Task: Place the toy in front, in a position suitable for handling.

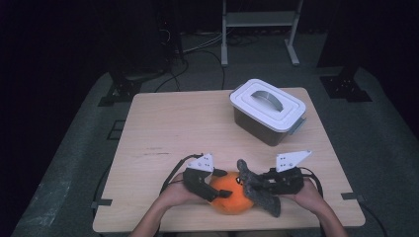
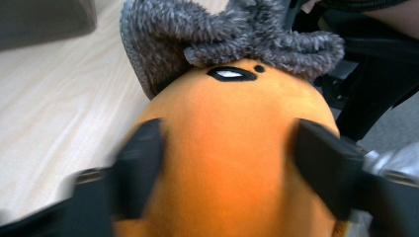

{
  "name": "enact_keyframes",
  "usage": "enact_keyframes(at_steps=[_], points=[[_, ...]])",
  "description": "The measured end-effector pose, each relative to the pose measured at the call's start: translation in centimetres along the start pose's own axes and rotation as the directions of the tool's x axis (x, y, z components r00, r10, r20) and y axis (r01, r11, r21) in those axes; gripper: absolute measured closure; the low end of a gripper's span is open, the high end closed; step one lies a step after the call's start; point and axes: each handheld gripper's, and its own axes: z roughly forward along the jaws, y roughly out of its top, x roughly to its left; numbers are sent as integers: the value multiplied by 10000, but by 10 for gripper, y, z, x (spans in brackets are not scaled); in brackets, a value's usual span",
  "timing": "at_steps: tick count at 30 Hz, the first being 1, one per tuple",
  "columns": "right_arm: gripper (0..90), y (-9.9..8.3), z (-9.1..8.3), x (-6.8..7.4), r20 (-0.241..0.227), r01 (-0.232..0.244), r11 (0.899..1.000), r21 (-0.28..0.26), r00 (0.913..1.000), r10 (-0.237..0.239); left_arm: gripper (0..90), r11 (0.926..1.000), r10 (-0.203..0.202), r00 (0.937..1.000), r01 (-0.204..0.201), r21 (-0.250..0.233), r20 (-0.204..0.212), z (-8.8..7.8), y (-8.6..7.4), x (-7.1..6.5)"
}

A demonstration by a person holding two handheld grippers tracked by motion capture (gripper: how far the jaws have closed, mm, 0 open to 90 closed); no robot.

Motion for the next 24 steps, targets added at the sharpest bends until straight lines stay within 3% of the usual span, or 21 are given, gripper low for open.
enact_keyframes(at_steps=[2,3,6,11,16,24], points=[[735,-1,0,-1,-21,-50,10000,-33,10000,49,462,9995,327,9993,-327,29,-201,-2,1,-3],[735,-1,-1,-1,-18,-67,10000,-32,10000,67,502,9995,301,9993,-301,15,-229,-3,1,-2],[735,0,-2,-1,152,32,10000,-40,9999,-32,522,9996,275,9990,-278,-60,-339,-6,2,-2],[732,-3,-4,-3,113,-94,10000,15,9999,94,523,9994,326,9989,-329,-97,-337,-10,2,-2],[735,-6,-11,-6,490,-169,9998,118,9987,163,514,9997,179,9989,-187,-181,-442,-15,0,-1],[735,-7,-45,-4,1210,-217,9997,-107,9924,228,420,9996,152,9993,-160,-243,-333,-12,-1,-3]])
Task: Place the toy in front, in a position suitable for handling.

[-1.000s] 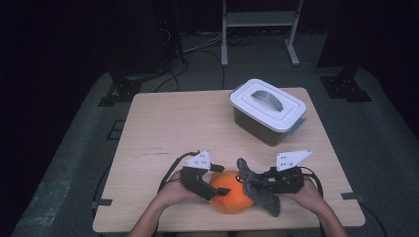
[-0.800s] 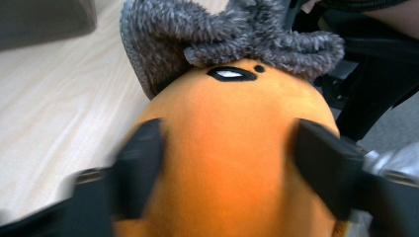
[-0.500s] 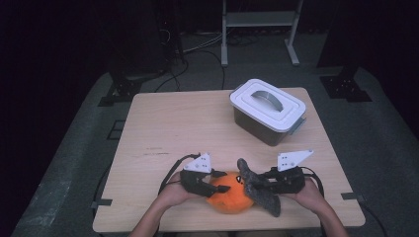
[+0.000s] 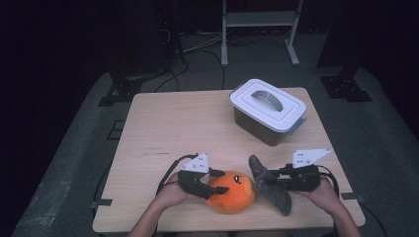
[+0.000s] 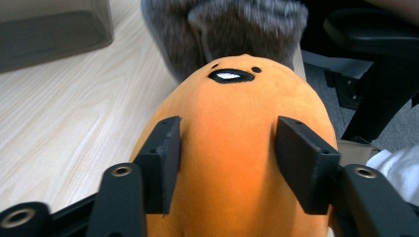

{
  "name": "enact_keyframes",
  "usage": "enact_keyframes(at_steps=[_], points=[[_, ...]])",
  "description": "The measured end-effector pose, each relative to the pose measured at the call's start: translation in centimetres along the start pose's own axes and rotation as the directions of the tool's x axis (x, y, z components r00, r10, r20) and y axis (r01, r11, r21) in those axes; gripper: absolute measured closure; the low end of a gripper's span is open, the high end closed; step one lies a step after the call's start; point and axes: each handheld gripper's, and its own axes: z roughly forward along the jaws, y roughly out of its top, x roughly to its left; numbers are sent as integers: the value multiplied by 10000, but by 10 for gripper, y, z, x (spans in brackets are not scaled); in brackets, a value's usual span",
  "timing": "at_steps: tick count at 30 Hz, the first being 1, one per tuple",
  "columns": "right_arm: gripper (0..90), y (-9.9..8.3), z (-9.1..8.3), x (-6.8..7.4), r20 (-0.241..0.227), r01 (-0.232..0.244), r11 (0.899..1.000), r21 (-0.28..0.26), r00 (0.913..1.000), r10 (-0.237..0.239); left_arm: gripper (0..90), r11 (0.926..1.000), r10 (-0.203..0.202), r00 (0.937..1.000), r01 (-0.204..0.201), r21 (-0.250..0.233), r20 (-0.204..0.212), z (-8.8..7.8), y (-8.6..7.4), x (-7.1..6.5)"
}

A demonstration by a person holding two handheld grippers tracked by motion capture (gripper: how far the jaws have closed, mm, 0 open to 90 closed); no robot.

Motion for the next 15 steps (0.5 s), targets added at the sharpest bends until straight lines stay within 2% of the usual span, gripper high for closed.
enact_keyframes(at_steps=[2,6,11,15], points=[[735,-3,-15,0,268,-67,9999,-154,9996,71,401,10000,42,10000,-42,-49,72,0,-1,0],[735,-12,-47,0,953,-251,9997,3,9951,249,371,10000,59,9999,-59,-43,116,3,0,-1],[735,-25,-83,-5,1925,-611,9969,495,9800,505,339,9999,121,9998,-121,14,156,4,0,-2],[735,-32,-102,-6,2592,-767,9933,866,9644,518,331,9999,110,9998,-109,-14,180,4,0,-2]])
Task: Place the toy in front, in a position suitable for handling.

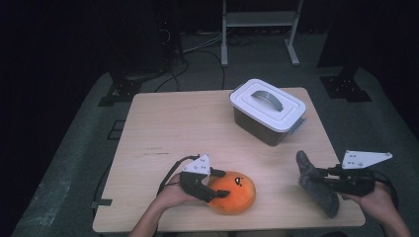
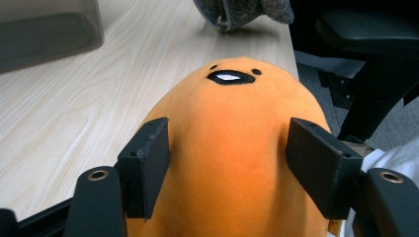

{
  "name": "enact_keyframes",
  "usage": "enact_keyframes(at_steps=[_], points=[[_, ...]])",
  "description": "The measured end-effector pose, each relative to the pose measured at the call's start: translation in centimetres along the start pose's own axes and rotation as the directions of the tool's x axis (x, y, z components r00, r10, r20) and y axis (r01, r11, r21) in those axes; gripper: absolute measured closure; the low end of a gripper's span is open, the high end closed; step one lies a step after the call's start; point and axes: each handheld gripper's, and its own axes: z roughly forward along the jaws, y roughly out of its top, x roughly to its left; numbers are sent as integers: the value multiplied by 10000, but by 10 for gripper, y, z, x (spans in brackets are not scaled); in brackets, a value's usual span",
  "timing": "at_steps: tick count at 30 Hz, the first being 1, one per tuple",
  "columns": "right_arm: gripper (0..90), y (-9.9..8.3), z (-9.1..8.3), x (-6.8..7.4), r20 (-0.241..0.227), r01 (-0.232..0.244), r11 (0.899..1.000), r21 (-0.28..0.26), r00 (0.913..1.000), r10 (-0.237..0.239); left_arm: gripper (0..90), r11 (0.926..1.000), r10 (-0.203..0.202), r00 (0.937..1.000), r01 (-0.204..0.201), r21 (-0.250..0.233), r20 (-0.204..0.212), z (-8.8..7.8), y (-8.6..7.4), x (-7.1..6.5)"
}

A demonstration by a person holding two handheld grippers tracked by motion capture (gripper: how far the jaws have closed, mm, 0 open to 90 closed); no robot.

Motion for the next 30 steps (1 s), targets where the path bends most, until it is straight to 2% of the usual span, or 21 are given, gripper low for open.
enact_keyframes(at_steps=[2,5,8,13,16,17,20,24,30], points=[[736,-4,-2,-3,254,-61,9998,214,9997,56,326,10000,9,10000,-9,5,-1,0,0,0],[735,-9,6,-6,292,-174,9990,420,9994,161,315,10000,22,10000,-22,26,-45,1,1,0],[735,-14,29,-7,-16,-170,9970,757,9999,172,306,10000,17,10000,-17,56,-49,1,1,0],[716,-25,70,-2,-774,-406,9895,1384,9957,517,288,10000,-13,10000,13,96,23,1,1,0],[684,-30,84,3,-1131,-398,9861,1614,9919,585,284,10000,-19,10000,18,95,71,2,1,-1],[648,-31,86,4,-1192,-388,9857,1638,9911,588,284,9999,-19,10000,19,101,79,2,1,-1],[567,-33,87,5,-1173,-623,9873,1462,9899,798,278,9999,0,10000,-1,113,82,2,1,-1],[503,-32,77,6,-1043,-764,9926,940,9908,861,266,9999,-48,9999,46,118,110,3,1,-2],[400,-29,62,7,-1172,-902,9957,-199,9893,873,251,9999,-56,9999,54,158,139,4,1,-2]])
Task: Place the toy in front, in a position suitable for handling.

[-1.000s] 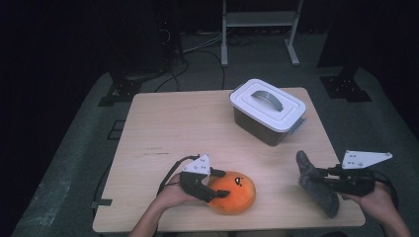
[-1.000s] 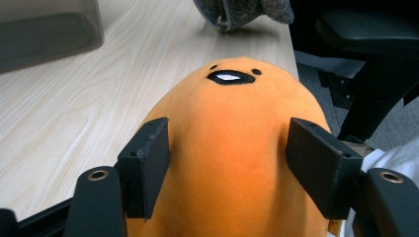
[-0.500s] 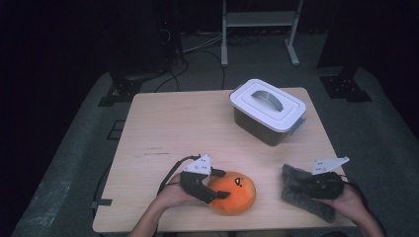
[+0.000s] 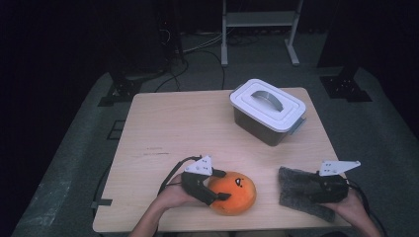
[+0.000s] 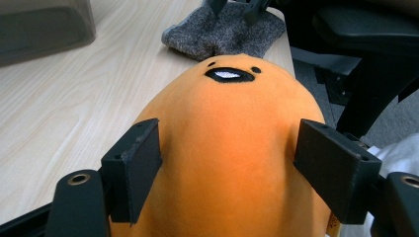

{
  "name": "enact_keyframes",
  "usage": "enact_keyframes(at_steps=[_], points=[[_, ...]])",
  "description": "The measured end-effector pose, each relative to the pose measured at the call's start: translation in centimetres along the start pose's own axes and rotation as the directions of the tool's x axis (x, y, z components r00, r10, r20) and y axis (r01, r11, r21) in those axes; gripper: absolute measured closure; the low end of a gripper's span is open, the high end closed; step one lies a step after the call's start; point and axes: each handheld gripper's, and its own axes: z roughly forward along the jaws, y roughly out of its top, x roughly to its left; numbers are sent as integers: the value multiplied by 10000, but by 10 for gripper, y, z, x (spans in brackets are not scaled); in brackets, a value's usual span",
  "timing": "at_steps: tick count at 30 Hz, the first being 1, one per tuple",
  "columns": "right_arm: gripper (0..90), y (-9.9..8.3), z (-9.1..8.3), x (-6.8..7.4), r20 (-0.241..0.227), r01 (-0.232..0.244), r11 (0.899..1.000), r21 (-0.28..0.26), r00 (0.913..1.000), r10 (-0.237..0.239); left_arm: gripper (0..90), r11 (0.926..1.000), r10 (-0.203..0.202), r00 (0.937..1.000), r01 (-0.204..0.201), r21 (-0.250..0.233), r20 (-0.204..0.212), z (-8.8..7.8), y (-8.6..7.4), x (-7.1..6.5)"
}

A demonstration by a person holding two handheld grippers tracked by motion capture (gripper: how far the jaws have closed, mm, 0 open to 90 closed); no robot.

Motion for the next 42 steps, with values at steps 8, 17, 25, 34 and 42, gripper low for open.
enact_keyframes(at_steps=[8,17,25,34,42], points=[[316,11,-2,9,503,807,9937,-778,9958,-770,246,9999,128,9999,-128,54,-24,0,0,-1],[251,15,-4,9,1108,747,9818,-1744,9923,-558,243,9999,139,9999,-139,51,-6,0,0,-1],[138,20,-7,8,1867,718,9727,-2206,9820,-301,239,9998,175,9998,-175,64,12,0,0,-1],[180,26,-4,10,1892,1025,9694,-2232,9801,-600,237,9998,166,9999,-166,72,44,0,0,0],[131,35,3,9,1815,704,9722,-2232,9830,-295,234,9998,164,9998,-165,64,57,0,0,0]])
